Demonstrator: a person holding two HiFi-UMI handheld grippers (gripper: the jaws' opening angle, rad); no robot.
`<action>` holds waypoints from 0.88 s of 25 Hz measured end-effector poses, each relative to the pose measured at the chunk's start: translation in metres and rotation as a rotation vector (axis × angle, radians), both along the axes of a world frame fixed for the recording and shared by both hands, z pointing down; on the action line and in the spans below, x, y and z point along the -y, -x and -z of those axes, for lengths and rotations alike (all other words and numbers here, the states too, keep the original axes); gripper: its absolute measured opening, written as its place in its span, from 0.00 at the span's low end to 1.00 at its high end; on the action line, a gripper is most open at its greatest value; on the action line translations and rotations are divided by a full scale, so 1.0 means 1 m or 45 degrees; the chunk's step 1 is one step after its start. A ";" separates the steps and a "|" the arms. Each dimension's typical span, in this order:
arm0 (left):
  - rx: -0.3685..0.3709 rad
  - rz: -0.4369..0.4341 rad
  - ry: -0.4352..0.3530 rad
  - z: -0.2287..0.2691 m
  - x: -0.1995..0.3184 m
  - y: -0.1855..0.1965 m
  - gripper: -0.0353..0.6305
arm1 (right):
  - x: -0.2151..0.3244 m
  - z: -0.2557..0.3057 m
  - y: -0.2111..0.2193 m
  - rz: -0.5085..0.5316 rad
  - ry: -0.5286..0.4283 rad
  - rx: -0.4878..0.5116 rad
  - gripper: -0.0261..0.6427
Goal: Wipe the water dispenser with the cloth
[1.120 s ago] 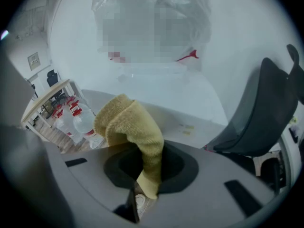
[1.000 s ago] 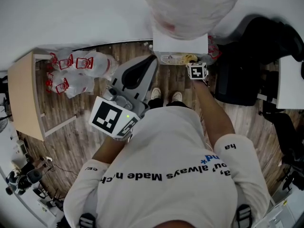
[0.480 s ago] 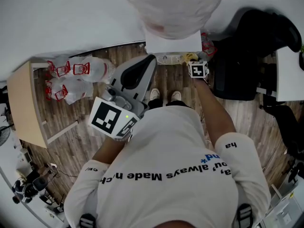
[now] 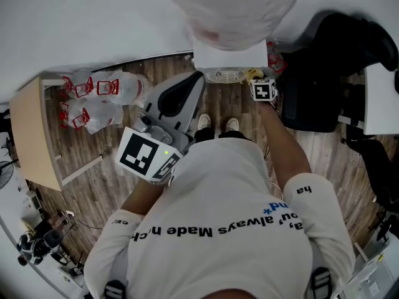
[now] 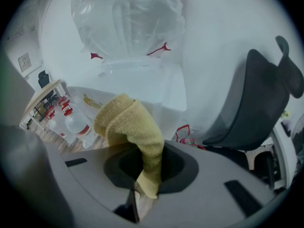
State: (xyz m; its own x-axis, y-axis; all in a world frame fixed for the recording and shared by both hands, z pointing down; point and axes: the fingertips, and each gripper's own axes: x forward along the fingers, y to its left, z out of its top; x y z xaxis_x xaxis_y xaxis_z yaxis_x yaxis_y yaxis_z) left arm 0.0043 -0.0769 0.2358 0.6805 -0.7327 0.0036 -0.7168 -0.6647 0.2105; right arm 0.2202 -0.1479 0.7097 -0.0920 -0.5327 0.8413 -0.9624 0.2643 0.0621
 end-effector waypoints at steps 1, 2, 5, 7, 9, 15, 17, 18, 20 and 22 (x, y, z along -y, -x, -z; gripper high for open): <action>0.000 0.001 0.004 -0.001 0.000 0.001 0.08 | 0.001 -0.001 -0.001 0.003 -0.002 -0.004 0.13; 0.000 0.002 0.008 -0.003 0.001 0.001 0.08 | 0.002 -0.001 -0.003 0.005 -0.007 -0.015 0.13; 0.000 0.003 0.026 -0.009 0.001 0.002 0.08 | 0.003 -0.001 -0.006 0.004 -0.009 -0.034 0.13; 0.000 0.003 0.039 -0.014 0.002 0.002 0.08 | 0.002 -0.005 -0.009 0.002 0.008 -0.036 0.13; 0.001 0.002 0.054 -0.020 0.002 0.003 0.08 | 0.002 -0.007 -0.012 -0.005 0.011 -0.046 0.13; -0.001 0.003 0.097 -0.040 0.003 0.006 0.08 | 0.005 -0.026 -0.016 -0.024 0.018 0.003 0.13; 0.008 0.007 0.104 -0.046 0.003 0.009 0.08 | 0.008 -0.029 -0.018 -0.025 -0.006 0.008 0.13; 0.014 0.009 0.107 -0.049 0.004 0.011 0.08 | 0.009 -0.029 -0.018 -0.025 -0.019 0.007 0.13; 0.024 0.012 0.113 -0.055 0.005 0.013 0.08 | 0.009 -0.034 -0.019 -0.029 -0.026 0.015 0.13; 0.028 0.014 0.118 -0.059 0.005 0.014 0.08 | 0.010 -0.040 -0.020 -0.039 -0.023 0.029 0.13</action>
